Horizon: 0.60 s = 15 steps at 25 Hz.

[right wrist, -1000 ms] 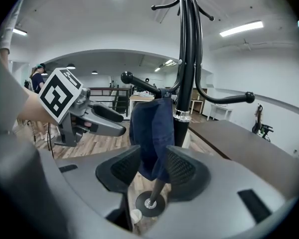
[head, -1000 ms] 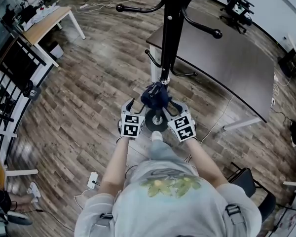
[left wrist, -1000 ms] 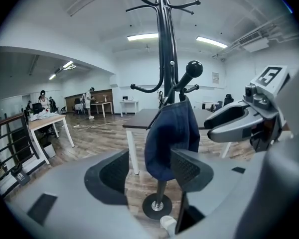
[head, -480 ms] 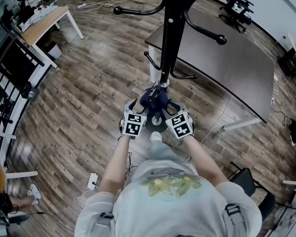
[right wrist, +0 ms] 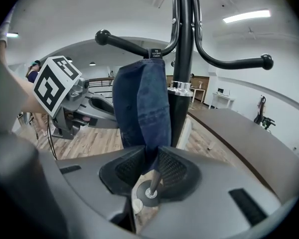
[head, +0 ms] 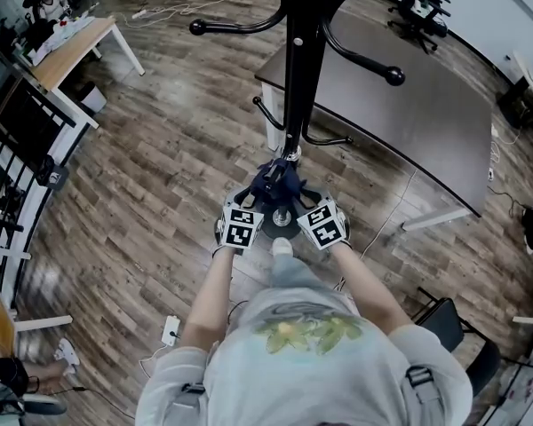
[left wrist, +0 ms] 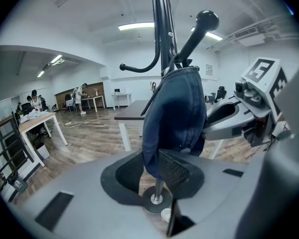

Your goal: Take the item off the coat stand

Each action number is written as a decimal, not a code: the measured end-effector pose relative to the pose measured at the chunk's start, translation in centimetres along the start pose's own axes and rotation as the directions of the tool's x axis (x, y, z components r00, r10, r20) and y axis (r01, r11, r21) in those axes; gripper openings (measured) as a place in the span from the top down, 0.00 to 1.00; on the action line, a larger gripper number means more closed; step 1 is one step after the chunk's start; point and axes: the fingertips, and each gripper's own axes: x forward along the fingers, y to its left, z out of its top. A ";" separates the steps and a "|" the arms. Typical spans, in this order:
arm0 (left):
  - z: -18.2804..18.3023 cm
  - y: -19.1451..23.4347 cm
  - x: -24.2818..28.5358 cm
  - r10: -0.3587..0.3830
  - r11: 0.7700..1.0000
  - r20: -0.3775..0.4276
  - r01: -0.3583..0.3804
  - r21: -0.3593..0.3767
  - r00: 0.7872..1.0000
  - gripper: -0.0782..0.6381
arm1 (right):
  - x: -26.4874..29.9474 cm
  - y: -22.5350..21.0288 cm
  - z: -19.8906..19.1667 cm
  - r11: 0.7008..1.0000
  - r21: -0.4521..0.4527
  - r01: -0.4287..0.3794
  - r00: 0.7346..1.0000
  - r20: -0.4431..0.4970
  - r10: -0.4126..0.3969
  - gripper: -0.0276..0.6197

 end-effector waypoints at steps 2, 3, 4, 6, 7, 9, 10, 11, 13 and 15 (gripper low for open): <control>-0.2 0.2 0.0 0.004 1.000 0.007 -0.004 -0.005 1.000 0.80 | -0.1 0.0 0.0 1.000 0.011 -0.001 1.000 0.001 0.001 0.87; -0.1 0.4 0.0 0.005 1.000 0.013 -0.005 -0.003 1.000 0.81 | -0.1 -0.1 0.1 1.000 0.011 0.001 1.000 0.002 -0.001 0.88; -0.1 0.4 0.0 0.005 1.000 0.017 -0.005 0.000 1.000 0.82 | -0.1 -0.1 0.1 1.000 0.008 0.003 1.000 0.003 -0.003 0.89; -0.1 0.2 -0.2 -0.005 1.000 0.013 0.005 0.003 1.000 0.82 | -0.2 -0.1 0.1 1.000 0.006 0.009 1.000 0.005 -0.009 0.91; -0.1 0.1 -0.2 -0.007 1.000 0.014 0.007 0.005 1.000 0.83 | -0.2 0.0 0.0 1.000 0.006 0.012 1.000 0.008 -0.012 0.92; 0.1 0.0 -0.4 -0.004 1.000 0.027 0.004 0.010 1.000 0.83 | -0.4 0.0 0.0 1.000 0.010 0.015 1.000 0.014 -0.015 0.92; 0.1 -0.1 -0.5 -0.003 1.000 0.030 0.002 0.010 1.000 0.83 | -0.5 0.0 0.0 1.000 0.011 0.014 1.000 0.016 -0.014 0.92; 0.2 -0.1 -0.6 -0.002 1.000 0.031 0.001 0.008 1.000 0.83 | -0.6 0.0 0.1 1.000 0.010 0.013 1.000 0.018 -0.013 0.92; 0.2 -0.3 -0.8 -0.002 1.000 0.036 0.002 0.001 0.999 0.84 | -0.8 0.1 0.1 1.000 0.008 0.009 1.000 0.023 -0.009 0.93; 0.0 -0.5 -0.9 -0.005 1.000 0.038 0.005 -0.010 0.999 0.84 | -0.9 0.0 0.1 1.000 0.005 0.009 0.999 0.030 -0.009 0.93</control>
